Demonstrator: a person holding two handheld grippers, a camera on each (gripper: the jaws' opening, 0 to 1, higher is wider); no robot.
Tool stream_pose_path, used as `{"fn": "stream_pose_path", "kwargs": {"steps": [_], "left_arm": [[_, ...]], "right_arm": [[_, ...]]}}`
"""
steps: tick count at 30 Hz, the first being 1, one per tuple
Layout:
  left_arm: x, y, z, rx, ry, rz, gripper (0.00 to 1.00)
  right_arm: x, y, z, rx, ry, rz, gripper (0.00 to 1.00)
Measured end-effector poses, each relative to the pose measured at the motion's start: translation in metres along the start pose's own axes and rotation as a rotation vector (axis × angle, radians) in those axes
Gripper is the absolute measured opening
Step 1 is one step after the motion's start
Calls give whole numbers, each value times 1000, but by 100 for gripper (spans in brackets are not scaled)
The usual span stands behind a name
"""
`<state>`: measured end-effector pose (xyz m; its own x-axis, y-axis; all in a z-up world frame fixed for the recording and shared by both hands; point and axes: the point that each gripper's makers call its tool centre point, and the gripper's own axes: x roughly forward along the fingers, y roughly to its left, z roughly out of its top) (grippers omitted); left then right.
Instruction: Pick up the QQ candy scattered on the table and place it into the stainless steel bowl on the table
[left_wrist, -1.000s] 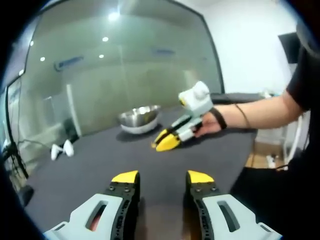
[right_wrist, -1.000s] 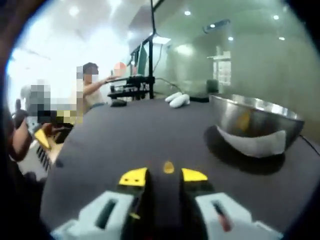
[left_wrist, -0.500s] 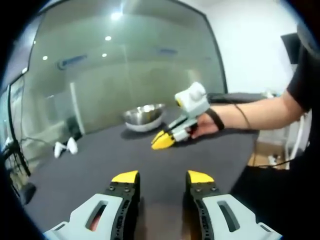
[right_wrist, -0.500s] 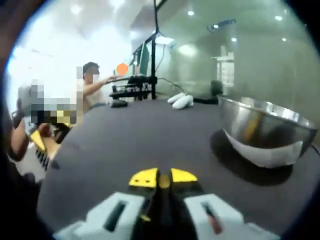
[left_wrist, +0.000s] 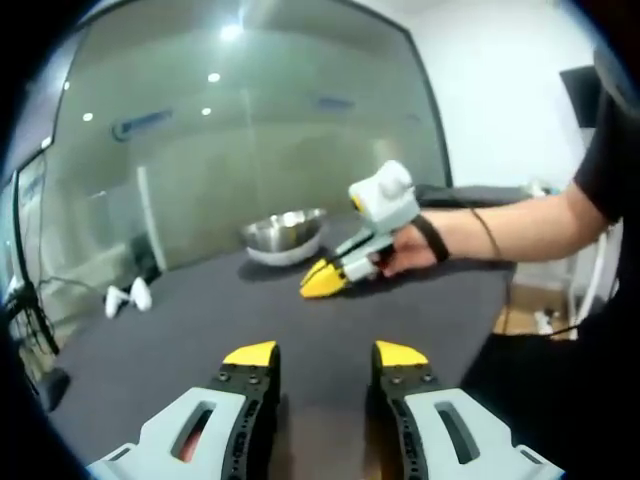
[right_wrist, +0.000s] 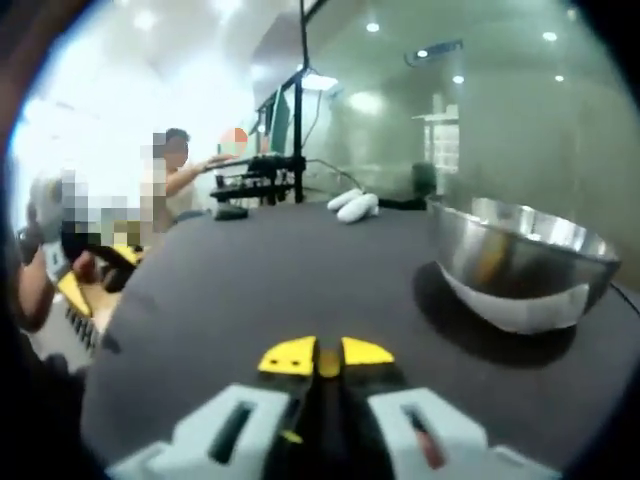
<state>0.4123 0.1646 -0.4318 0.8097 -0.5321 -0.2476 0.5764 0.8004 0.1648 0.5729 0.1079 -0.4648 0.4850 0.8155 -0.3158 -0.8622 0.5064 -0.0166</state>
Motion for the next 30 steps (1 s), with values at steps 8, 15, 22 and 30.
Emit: {"fn": "stream_pose_path", "kwargs": {"steps": [8,15,22,30], "left_arm": [[2,1,-1,-8,-3,2,38],[8,-5,1,1,-4,-17,38],[10,-8,6,1,-15,-20,38],[9,-9,6,11,-8,-24,38]], "right_arm": [[-39,-38,13,102,-79,-128,9],[-71,-62,28,118,-138,-219,9],[-83,-92,62,15,-205,-324,8],[-66,-140,97,-12,-166,-428,9]]}}
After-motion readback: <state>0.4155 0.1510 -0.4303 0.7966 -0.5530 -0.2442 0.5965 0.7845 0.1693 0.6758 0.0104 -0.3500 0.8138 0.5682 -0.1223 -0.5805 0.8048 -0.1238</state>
